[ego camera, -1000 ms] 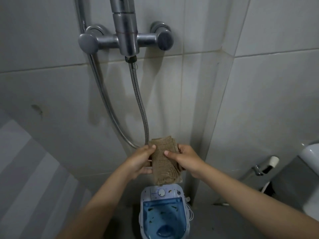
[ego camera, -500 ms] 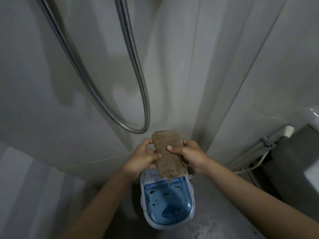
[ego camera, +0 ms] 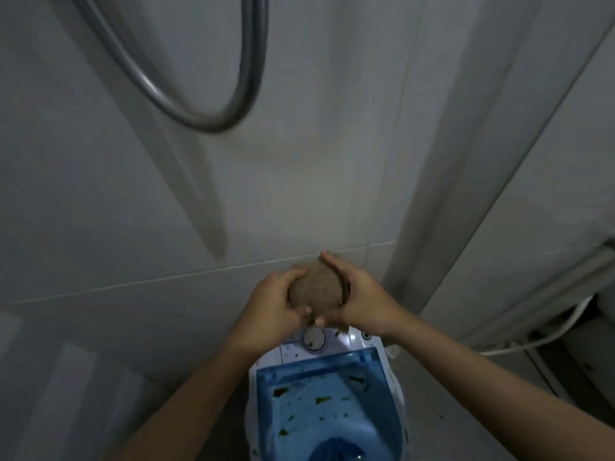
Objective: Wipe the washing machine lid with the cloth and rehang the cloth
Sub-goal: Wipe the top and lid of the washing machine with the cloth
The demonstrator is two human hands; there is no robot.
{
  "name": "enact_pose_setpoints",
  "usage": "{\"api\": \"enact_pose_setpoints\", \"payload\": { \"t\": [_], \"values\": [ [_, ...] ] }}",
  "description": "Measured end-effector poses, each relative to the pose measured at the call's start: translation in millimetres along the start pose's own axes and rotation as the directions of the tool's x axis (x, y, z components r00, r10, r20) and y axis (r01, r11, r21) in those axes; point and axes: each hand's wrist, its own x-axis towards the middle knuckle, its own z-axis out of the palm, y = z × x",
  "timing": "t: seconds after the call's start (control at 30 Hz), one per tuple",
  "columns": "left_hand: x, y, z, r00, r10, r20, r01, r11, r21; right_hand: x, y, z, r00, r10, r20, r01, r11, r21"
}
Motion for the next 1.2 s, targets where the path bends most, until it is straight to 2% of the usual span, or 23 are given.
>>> {"api": "enact_pose_setpoints", "payload": {
  "t": [0.07, 0.13, 0.2, 0.27, 0.37, 0.5, 0.6, 0.7, 0.77, 0.9, 0.97, 1.03, 1.1, 1.17, 1.2],
  "values": [
    [11.1, -27.1, 19.3, 0.994, 0.093, -0.05, -0.083, 0.982, 0.167, 13.0, 23.1, 9.1, 0.996, -0.076, -0.052, 0.064, 0.978, -0.199],
    [16.8, -48.7, 35.8, 0.985, 0.15, -0.09, -0.121, 0.955, 0.271, 22.3, 45.2, 16.9, 0.972, -0.214, -0.101, 0.167, 0.923, -0.347],
    [21.6, -65.6, 43.2, 0.974, 0.189, -0.126, -0.14, 0.937, 0.321, 27.9, 62.5, 19.4, 0.945, -0.306, -0.115, 0.22, 0.856, -0.469],
    [20.5, -79.7, 48.4, 0.96, 0.243, -0.142, -0.184, 0.923, 0.338, 27.6, 77.2, 23.1, 0.934, -0.327, -0.141, 0.217, 0.838, -0.501],
    [9.6, -83.6, 48.5, 0.955, 0.251, -0.16, -0.208, 0.947, 0.244, 11.7, 77.2, 29.0, 0.959, -0.247, -0.139, 0.211, 0.949, -0.234],
    [-27.2, -76.3, 46.8, 0.96, 0.211, -0.182, -0.195, 0.975, 0.105, -29.3, 71.3, 38.5, 0.978, -0.124, -0.168, 0.153, 0.973, 0.171],
    [-58.3, -69.2, 48.1, 0.981, 0.123, -0.15, -0.145, 0.978, -0.15, -49.9, 67.8, 48.0, 0.986, 0.086, -0.144, -0.005, 0.873, 0.488],
    [-81.6, -60.7, 57.6, 0.987, 0.025, -0.161, -0.085, 0.921, -0.379, -64.6, 57.9, 64.1, 0.976, 0.21, -0.052, -0.104, 0.667, 0.738],
    [-96.2, -57.1, 66.4, 0.983, -0.055, -0.174, -0.034, 0.882, -0.471, -78.2, 51.4, 76.1, 0.98, 0.196, -0.025, -0.102, 0.613, 0.784],
    [-113.9, -62.8, 79.9, 0.965, -0.154, -0.214, 0.005, 0.824, -0.567, -93.8, 48.8, 90.4, 0.984, 0.089, -0.155, 0.034, 0.76, 0.649],
    [-123.8, -66.8, 83.3, 0.958, -0.187, -0.22, 0.003, 0.769, -0.639, -95.9, 52.1, 97.1, 0.98, 0.059, -0.19, 0.074, 0.78, 0.622],
    [-132.6, -75.2, 84.6, 0.947, -0.212, -0.241, 0.0, 0.751, -0.66, -95.1, 56.5, 103.9, 0.968, 0.108, -0.225, 0.058, 0.781, 0.622],
    [-137.9, -91.1, 84.3, 0.926, -0.219, -0.308, 0.015, 0.836, -0.549, -86.9, 61.5, 106.2, 0.949, 0.191, -0.249, 0.022, 0.752, 0.659],
    [-146.2, -110.1, 81.8, 0.91, -0.173, -0.377, 0.051, 0.949, -0.311, -72.1, 67.0, 104.6, 0.938, 0.269, -0.221, -0.018, 0.67, 0.742],
    [-153.4, -121.0, 79.9, 0.92, -0.138, -0.368, 0.075, 0.981, -0.182, -64.7, 68.5, 105.4, 0.937, 0.291, -0.193, -0.035, 0.629, 0.777]
  ]
}}
